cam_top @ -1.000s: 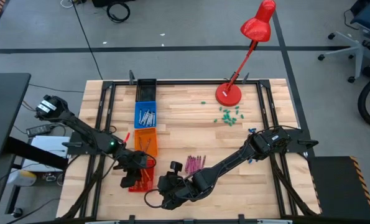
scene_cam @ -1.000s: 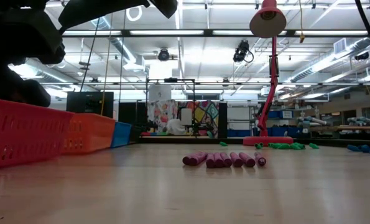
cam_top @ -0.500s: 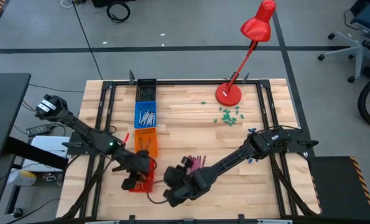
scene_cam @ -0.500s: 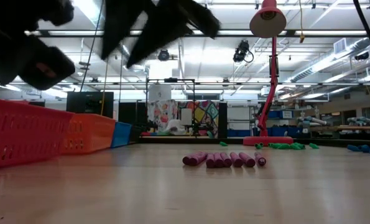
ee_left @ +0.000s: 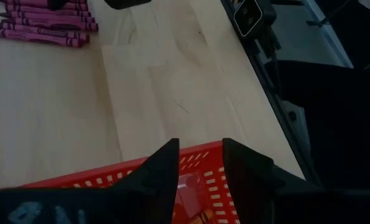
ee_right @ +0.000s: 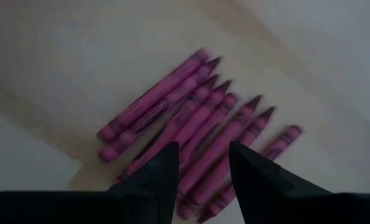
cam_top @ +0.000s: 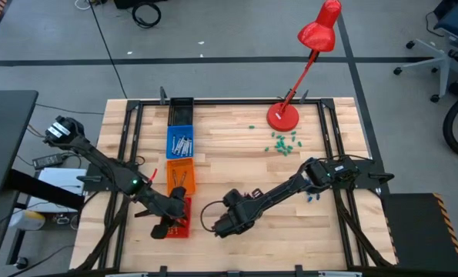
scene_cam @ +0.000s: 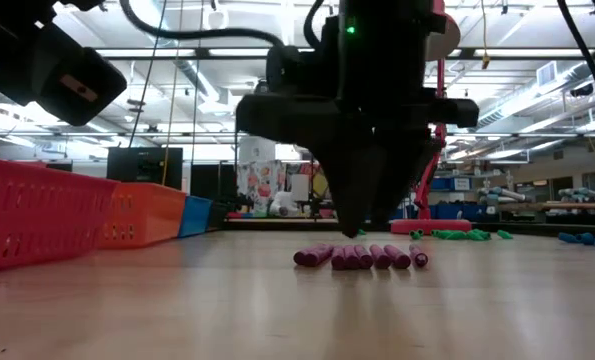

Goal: Sort crayons
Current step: Put the pink crayon into the black bin

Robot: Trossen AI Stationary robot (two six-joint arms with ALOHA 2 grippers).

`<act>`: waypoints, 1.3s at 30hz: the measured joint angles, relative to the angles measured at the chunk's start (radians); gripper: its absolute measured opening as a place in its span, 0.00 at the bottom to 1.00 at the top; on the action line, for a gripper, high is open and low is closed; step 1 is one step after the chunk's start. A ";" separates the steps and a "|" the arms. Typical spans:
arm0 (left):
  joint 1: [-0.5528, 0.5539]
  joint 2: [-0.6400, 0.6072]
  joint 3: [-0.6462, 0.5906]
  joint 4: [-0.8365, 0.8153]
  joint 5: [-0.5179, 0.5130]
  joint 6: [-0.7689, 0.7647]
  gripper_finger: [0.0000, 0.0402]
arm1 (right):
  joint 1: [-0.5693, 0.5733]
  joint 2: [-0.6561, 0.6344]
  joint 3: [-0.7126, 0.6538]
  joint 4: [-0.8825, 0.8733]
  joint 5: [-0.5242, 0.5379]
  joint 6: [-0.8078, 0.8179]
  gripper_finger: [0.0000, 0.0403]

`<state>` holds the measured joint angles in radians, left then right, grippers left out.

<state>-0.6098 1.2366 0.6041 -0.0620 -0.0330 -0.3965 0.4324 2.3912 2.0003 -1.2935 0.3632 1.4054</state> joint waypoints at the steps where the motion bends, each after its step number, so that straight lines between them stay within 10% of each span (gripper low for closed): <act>1: 0.000 0.000 0.000 0.000 0.000 0.000 0.34 | 0.000 -0.001 0.001 -0.002 0.010 0.010 0.36; 29: -0.009 0.000 0.001 -0.017 0.000 0.018 0.34 | 0.081 -0.084 -0.044 -0.275 0.086 0.206 0.27; 39: -0.008 0.000 0.001 -0.019 0.000 0.015 0.34 | 0.122 -0.357 -0.440 -0.128 0.057 0.437 0.27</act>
<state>-0.6174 1.2366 0.6048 -0.0811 -0.0335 -0.3813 0.5545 2.0342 1.5606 -1.4211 0.4202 1.8428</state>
